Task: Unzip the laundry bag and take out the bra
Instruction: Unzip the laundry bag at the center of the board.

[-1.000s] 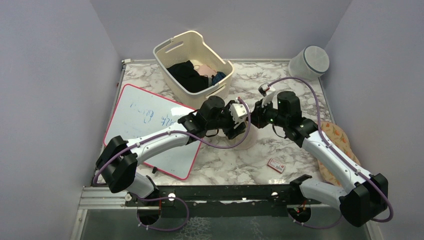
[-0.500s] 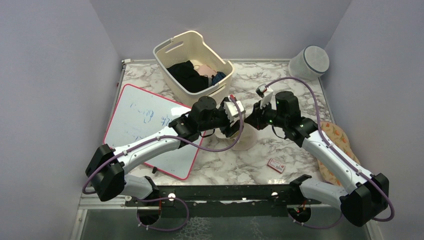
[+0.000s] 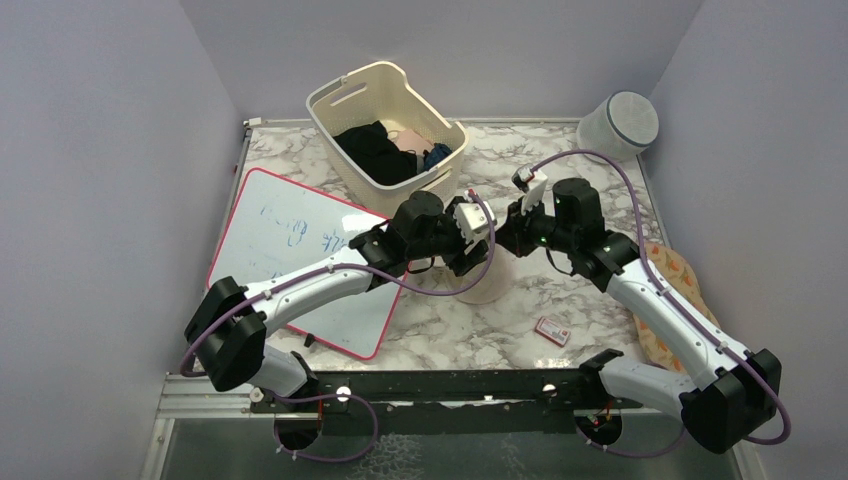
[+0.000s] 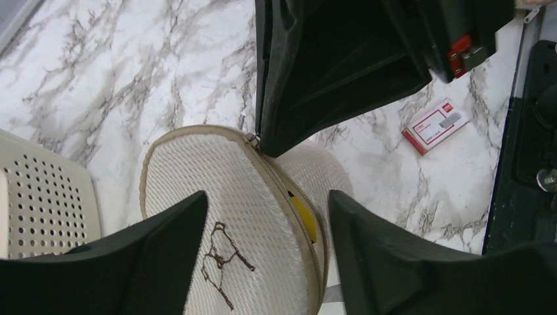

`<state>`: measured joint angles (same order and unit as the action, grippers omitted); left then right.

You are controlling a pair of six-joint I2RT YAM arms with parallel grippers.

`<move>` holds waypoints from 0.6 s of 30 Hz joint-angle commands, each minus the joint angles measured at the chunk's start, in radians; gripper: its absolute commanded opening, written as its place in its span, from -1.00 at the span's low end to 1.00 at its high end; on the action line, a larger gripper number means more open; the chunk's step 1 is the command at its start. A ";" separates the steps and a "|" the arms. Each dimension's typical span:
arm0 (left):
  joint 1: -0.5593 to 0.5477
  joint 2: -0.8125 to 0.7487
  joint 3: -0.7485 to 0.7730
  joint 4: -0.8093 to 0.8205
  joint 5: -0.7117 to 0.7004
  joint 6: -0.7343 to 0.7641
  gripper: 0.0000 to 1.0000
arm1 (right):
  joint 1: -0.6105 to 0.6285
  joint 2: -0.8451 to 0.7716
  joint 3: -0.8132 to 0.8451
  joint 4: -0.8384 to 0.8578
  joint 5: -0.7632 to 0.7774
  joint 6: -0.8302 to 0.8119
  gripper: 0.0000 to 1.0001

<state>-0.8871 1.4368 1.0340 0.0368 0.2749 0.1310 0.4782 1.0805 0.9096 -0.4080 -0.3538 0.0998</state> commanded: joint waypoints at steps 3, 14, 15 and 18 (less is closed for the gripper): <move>0.004 0.003 0.036 -0.023 -0.054 0.012 -0.39 | 0.008 -0.017 0.015 -0.010 -0.003 -0.018 -0.98; 0.003 -0.026 0.024 -0.019 -0.020 0.052 -1.00 | 0.010 -0.007 -0.015 0.030 0.181 0.041 -0.99; 0.003 -0.032 0.018 -0.013 -0.013 0.053 -1.00 | 0.010 -0.004 -0.020 0.037 0.211 0.055 -0.99; 0.003 -0.052 0.001 0.007 -0.001 0.057 -1.00 | 0.007 0.021 -0.024 0.050 0.294 0.075 -0.99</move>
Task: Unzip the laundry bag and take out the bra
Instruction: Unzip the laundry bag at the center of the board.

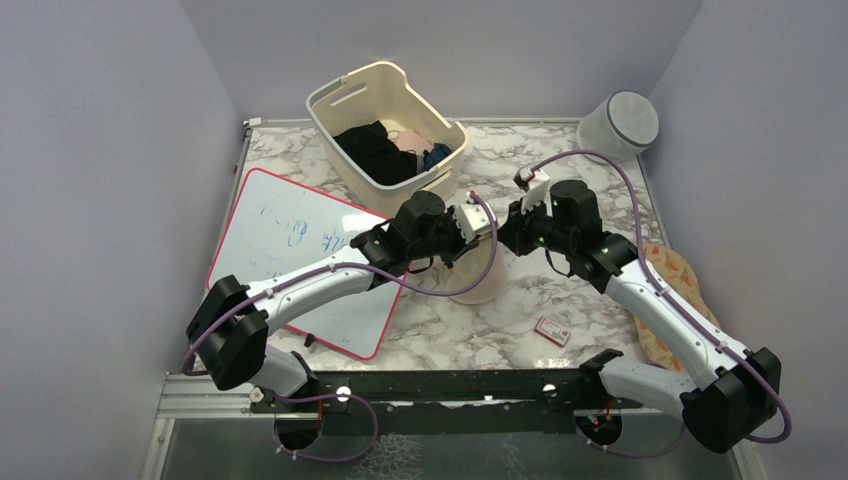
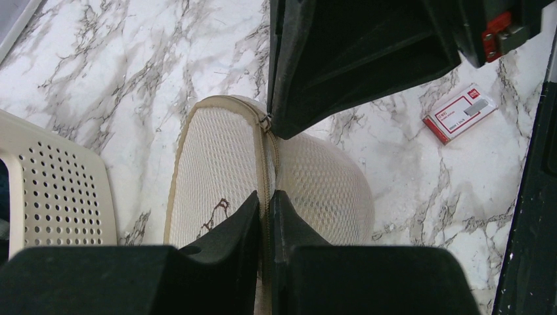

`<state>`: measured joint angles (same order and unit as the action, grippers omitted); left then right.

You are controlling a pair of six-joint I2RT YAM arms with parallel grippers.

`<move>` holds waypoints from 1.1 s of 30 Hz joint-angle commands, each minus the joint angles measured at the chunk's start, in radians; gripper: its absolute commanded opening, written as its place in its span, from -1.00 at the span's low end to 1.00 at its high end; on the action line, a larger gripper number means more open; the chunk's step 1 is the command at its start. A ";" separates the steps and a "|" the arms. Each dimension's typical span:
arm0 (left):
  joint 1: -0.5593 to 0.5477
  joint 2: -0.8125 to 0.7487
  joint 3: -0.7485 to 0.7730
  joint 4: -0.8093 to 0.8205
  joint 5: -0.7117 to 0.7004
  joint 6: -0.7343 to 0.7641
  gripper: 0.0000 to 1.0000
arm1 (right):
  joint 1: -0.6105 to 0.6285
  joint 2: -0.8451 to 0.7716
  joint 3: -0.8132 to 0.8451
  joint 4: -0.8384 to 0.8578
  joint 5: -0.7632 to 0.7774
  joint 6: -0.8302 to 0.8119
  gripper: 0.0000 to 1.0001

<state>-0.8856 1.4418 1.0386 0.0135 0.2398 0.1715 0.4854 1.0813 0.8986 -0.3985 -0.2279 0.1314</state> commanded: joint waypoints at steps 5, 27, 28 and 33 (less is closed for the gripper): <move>0.002 -0.073 -0.014 0.044 0.039 0.014 -1.00 | -0.041 0.086 -0.011 0.065 0.223 0.050 -0.99; -0.027 0.006 0.047 -0.050 -0.205 0.030 -0.30 | -0.084 -0.023 0.005 -0.019 -0.226 -0.025 -0.98; -0.034 0.003 0.046 -0.054 -0.220 0.038 -0.21 | -0.079 -0.020 0.004 -0.021 -0.229 -0.023 -0.98; -0.088 0.000 0.034 -0.057 -0.296 0.083 -0.04 | -0.045 -0.008 0.008 -0.029 -0.232 -0.012 -0.98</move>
<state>-0.9287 1.4460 1.0546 -0.0364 0.0486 0.2062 0.4133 1.0698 0.8818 -0.4103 -0.4145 0.1184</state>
